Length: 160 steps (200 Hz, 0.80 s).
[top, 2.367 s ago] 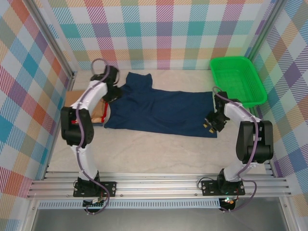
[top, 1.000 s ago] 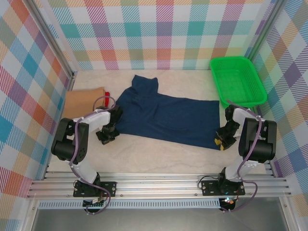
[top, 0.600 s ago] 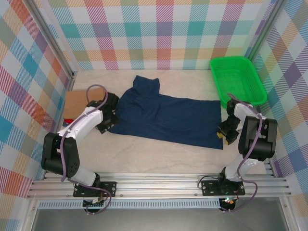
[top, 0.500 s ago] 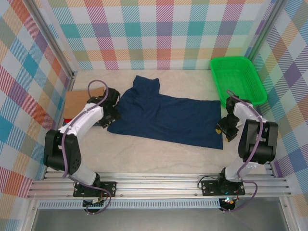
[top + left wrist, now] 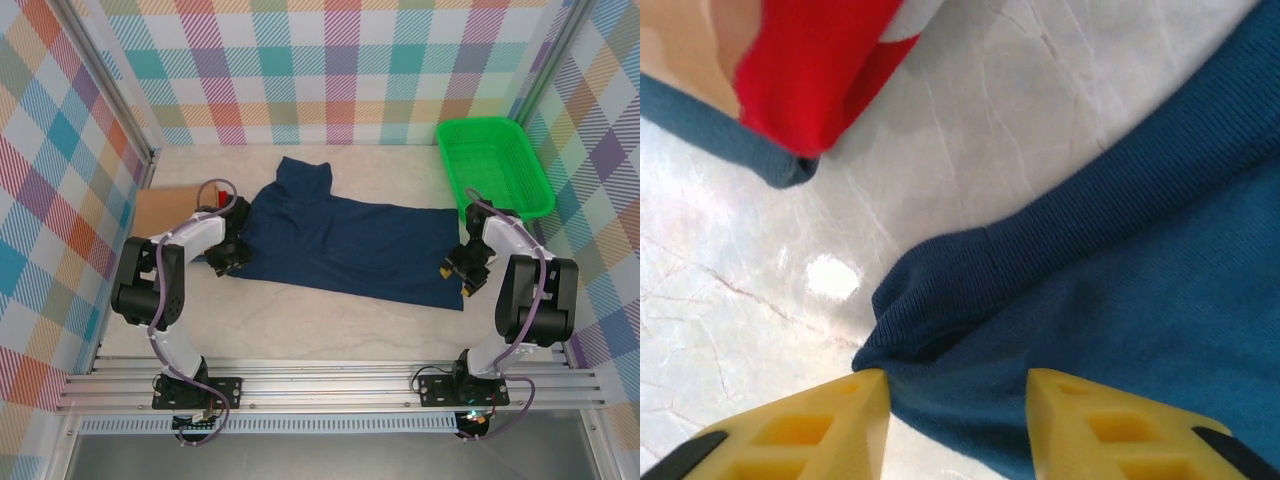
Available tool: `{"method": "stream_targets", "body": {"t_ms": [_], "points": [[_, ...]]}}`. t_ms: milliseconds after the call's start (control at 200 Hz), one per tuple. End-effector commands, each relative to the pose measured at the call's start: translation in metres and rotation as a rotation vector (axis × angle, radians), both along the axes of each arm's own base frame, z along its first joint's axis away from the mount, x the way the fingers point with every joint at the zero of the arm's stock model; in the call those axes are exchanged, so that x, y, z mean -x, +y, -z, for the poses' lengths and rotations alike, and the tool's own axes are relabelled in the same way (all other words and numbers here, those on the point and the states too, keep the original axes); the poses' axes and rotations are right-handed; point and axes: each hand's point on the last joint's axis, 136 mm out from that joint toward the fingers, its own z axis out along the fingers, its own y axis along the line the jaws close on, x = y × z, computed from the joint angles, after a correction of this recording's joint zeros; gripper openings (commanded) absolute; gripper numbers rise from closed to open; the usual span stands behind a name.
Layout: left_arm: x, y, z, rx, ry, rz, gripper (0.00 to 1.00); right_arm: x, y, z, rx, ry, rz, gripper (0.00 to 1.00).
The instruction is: Fold and stack the t-shirts
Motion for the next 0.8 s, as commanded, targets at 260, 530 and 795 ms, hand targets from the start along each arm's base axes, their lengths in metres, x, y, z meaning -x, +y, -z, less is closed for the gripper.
{"method": "stream_targets", "body": {"t_ms": [260, 530, 795], "points": [[0.024, 0.017, 0.017, -0.084, 0.041, -0.032, 0.00, 0.014, 0.001, 0.034, -0.010, 0.134, 0.022, 0.51], [0.087, 0.027, 0.004, -0.084, 0.059, -0.138, 0.00, 0.042, -0.003, 0.032, 0.028, 0.215, 0.050, 0.48], [0.127, 0.015, -0.007, -0.058, 0.115, -0.179, 0.00, 0.078, 0.004, 0.032, 0.018, 0.322, 0.131, 0.48]]}}
